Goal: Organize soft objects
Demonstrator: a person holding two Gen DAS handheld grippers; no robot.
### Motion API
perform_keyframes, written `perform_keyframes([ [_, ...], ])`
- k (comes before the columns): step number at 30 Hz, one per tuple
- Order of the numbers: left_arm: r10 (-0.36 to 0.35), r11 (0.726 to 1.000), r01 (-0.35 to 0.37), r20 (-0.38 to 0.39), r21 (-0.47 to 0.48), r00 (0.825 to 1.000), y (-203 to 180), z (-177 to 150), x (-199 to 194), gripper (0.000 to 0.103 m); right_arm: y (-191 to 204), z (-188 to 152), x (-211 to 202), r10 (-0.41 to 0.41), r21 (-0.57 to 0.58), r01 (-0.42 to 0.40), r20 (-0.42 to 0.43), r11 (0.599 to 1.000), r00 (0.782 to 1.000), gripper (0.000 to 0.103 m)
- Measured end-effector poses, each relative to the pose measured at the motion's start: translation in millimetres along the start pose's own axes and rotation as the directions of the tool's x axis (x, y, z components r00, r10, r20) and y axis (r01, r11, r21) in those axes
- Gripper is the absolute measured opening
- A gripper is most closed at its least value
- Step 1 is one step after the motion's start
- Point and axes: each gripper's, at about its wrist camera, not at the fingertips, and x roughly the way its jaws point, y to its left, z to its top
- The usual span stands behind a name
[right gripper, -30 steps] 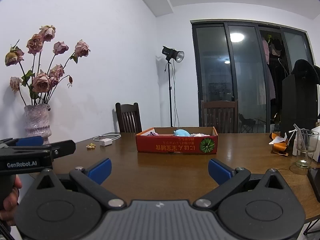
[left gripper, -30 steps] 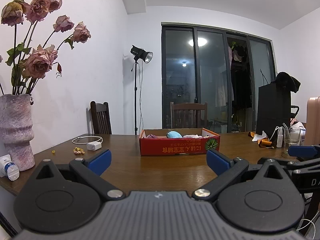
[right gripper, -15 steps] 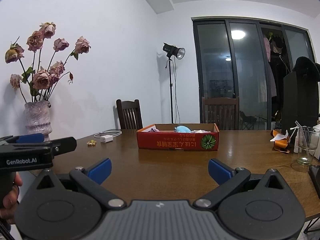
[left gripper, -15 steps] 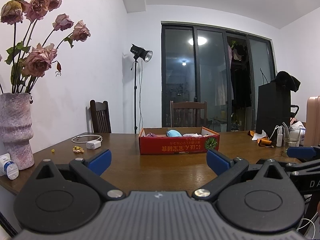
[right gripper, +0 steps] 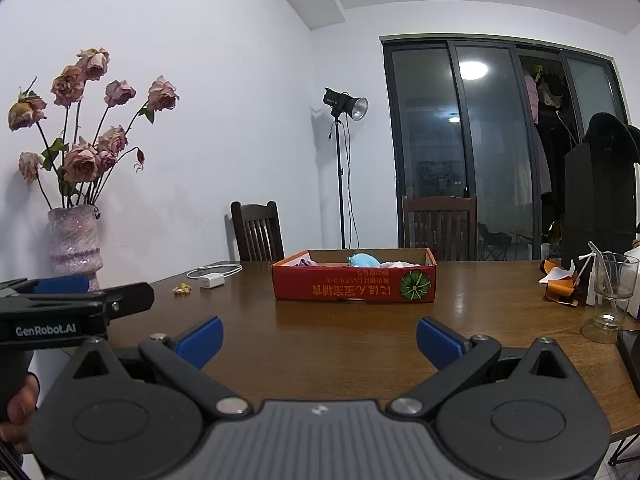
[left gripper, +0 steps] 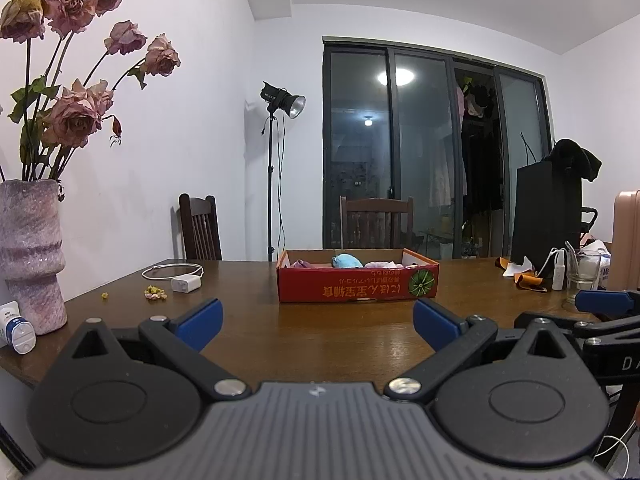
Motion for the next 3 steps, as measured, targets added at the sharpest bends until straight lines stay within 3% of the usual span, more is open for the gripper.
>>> perform_keyframes([
  [3, 0.007, 1.0, -0.007, 0.024, 0.012, 1.0, -1.6, -1.0, -1.9, 0.103, 0.2, -0.3, 0.4, 0.001, -0.001, -0.001, -0.001, 1.0, 1.0, 0.103],
])
